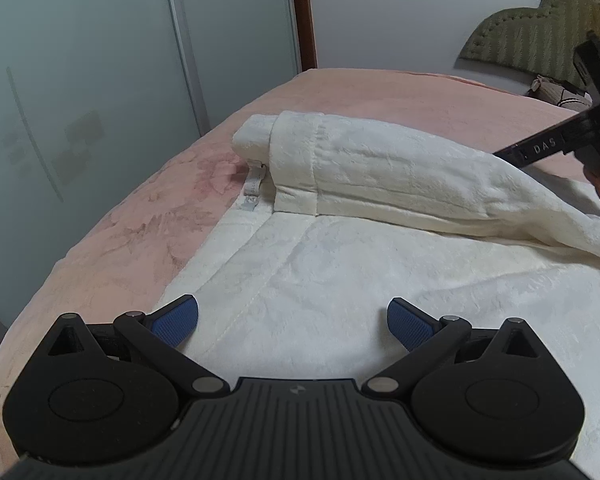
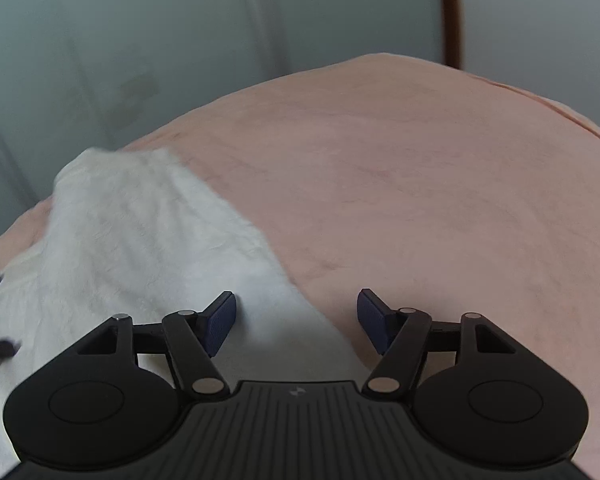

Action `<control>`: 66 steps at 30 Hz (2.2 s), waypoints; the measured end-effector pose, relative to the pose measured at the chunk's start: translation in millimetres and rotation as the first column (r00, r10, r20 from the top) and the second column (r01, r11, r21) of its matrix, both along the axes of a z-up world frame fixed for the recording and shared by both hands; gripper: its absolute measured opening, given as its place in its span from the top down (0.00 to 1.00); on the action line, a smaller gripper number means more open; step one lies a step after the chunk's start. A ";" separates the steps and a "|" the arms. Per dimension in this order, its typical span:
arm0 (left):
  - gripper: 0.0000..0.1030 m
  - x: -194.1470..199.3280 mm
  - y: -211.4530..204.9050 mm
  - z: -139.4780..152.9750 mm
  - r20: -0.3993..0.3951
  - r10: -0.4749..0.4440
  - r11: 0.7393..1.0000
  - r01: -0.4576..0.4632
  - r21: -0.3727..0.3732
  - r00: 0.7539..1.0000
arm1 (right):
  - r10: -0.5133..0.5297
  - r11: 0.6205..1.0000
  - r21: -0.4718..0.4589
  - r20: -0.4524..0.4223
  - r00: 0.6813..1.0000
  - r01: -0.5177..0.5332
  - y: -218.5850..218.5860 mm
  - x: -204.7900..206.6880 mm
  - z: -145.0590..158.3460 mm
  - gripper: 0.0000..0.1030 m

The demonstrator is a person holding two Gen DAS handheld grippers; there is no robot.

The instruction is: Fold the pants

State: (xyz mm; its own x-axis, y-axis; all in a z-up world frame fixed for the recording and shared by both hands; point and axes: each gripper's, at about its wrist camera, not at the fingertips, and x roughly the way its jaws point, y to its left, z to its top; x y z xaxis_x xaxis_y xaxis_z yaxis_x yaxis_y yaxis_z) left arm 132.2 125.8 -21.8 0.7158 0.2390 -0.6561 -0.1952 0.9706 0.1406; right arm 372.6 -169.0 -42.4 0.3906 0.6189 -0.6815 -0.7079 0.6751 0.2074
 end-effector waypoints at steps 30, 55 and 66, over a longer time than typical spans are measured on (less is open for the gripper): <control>0.01 -29.4 55.4 28.4 0.157 0.095 0.918 -0.026 -0.395 0.983 | -0.172 0.979 0.099 -0.048 0.984 0.176 -38.5 -20.1 44.3 0.13; 0.04 -21.2 86.8 4.7 0.084 0.129 0.613 -0.013 -0.790 0.988 | 0.330 0.924 -0.363 0.605 0.725 -0.118 54.7 -333.8 43.3 0.91; 0.93 -16.5 91.0 -15.9 0.063 0.156 0.728 -0.072 -0.682 0.986 | 0.313 0.887 -0.462 0.607 0.730 0.004 52.5 -355.1 22.1 0.81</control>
State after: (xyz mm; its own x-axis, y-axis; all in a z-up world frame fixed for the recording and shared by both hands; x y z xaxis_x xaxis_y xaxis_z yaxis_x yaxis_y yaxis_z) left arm 115.7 216.7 -37.7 0.7883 -0.1525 -0.5961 -0.2832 0.7701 -0.5716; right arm 17.5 -116.5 -20.3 0.7531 0.4395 -0.4896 -0.6561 0.4474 -0.6077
